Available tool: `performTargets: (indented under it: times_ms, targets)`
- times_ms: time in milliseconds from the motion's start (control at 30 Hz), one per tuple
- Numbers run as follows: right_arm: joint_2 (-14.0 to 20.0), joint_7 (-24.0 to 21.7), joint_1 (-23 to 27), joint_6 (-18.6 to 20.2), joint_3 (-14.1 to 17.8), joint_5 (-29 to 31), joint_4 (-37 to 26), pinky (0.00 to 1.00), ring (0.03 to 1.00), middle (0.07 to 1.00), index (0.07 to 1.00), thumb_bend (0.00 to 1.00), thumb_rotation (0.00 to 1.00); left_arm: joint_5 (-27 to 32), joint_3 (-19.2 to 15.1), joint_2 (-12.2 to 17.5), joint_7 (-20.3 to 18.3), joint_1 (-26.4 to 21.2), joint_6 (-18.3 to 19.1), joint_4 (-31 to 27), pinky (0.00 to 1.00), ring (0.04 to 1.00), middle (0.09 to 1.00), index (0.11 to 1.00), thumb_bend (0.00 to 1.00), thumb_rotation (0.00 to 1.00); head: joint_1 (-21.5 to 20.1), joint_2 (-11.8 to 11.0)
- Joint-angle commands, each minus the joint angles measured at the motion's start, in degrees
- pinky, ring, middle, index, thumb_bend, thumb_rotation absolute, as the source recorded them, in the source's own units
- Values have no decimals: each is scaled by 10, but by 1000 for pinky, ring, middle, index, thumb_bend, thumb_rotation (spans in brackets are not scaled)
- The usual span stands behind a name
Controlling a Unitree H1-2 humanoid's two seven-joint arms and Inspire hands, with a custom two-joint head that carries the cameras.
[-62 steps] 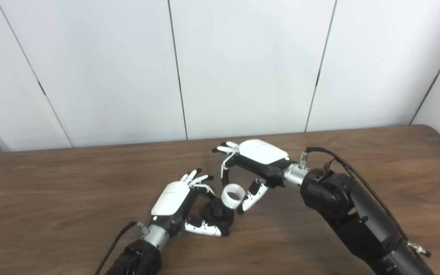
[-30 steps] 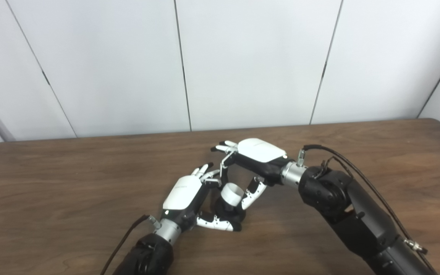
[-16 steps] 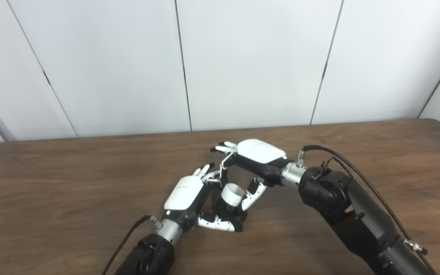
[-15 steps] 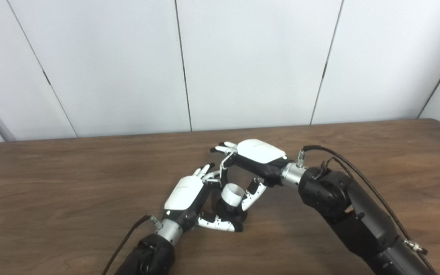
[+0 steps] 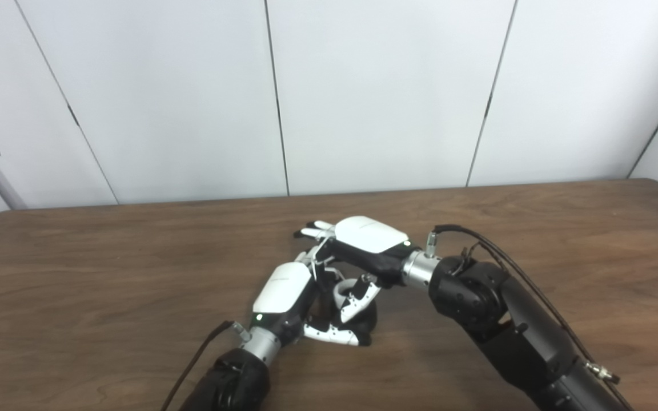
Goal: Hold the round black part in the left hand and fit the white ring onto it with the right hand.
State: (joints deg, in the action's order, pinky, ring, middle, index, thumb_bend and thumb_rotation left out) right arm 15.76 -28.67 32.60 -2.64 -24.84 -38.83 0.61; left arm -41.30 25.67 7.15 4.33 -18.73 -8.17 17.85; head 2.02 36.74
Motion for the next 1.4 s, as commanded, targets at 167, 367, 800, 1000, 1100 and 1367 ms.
performTargets:
  times_ms: [167, 367, 800, 1000, 1100, 1367]
  targets:
    - [1, 8, 17, -7, 2, 4, -7, 945, 1000, 962, 478, 521, 132, -1, 36, -21, -12, 59, 4, 36, 1000, 1000, 893, 479, 522, 52, -1, 3]
    - [3, 6, 15, -2, 3, 3, -8, 950, 1000, 958, 479, 521, 131, -1, 37, -17, -9, 59, 1, 36, 1000, 1000, 893, 479, 522, 52, -8, 2]
    - [9, -58, 28, 56, 11, 36, -34, 977, 1000, 998, 680, 974, 405, 1, 36, -11, -6, 56, -6, 47, 1000, 1000, 895, 479, 522, 51, -13, -2]
    - [13, -127, 35, 130, 20, 101, -48, 1000, 1000, 1000, 917, 1000, 535, 4, 34, -12, -8, 55, -1, 47, 1000, 1000, 878, 479, 522, 52, -15, -4]
    - [12, -134, 32, 146, 24, 128, -50, 977, 1000, 1000, 981, 1000, 549, 6, 33, -12, -9, 55, 1, 45, 1000, 1000, 856, 480, 522, 51, -14, -4]
    - [0, -117, 21, 165, 51, 185, -53, 926, 1000, 1000, 1000, 1000, 642, 6, 33, -10, -4, 54, -7, 52, 1000, 1000, 900, 480, 522, 51, -15, -8]
